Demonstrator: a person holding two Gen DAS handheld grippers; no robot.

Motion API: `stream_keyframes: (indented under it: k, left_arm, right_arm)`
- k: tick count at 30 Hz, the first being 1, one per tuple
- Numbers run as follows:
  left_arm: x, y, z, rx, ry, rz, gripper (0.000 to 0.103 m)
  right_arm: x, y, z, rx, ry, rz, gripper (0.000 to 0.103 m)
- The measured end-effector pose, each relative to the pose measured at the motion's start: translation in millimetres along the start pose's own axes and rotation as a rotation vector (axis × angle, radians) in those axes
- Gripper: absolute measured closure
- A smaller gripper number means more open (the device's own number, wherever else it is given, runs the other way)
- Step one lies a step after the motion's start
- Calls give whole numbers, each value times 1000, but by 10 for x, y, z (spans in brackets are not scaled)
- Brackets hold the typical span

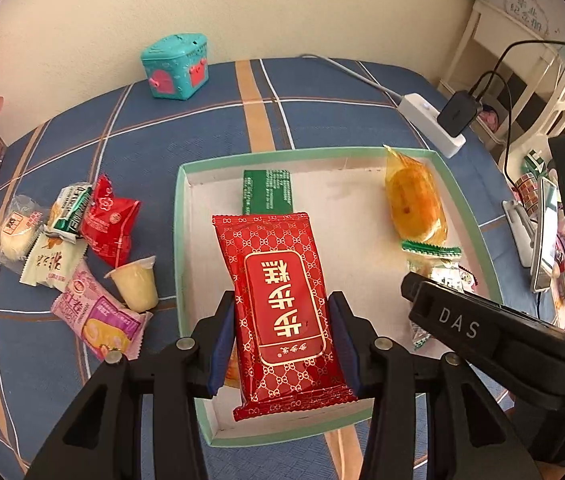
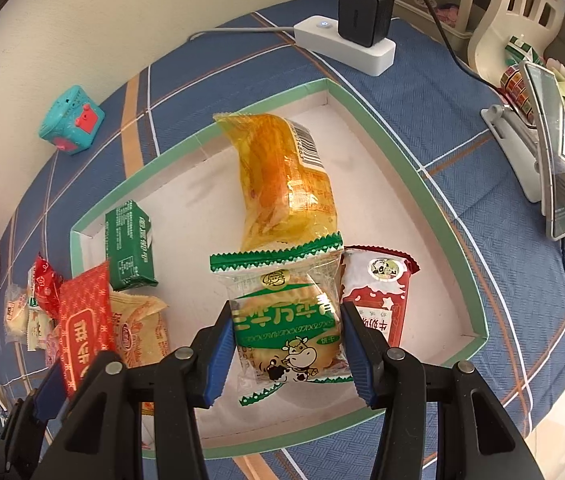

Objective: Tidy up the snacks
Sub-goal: 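Carry both packs over the white tray and open both tools to release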

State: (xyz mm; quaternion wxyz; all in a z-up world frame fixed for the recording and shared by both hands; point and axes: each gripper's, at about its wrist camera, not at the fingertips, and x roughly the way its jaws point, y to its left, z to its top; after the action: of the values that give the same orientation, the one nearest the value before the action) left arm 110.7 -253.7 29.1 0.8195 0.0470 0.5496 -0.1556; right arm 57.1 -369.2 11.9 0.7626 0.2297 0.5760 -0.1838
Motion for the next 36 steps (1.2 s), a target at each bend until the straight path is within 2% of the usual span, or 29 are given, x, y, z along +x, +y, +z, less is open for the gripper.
stream_keyframes:
  k: [7,17,21,24,29,36]
  left_arm:
    - [75,-103,-44,39,10,5,56]
    - [116,-109,-79,38,22,8,55]
    - [51,-86,-62,17,10,-21,47]
    - [4,-55,-46,6,1,-22,47]
    - [-29,138,-3,-68,-1,-8,47]
    - [-108,629,32,-223,-27,39,47]
  right_arm:
    - [17,19,20,-9,11,4,49]
    - [-15,81,41,-34,-3,3,49]
    - [-84,109,43,-39,-22,6,49]
    - [-143,129,44,-46,-40,12,49]
    - [-189,135,52,-47,-52,13,49]
    - [-177,152,52,-55,-46,10,49]
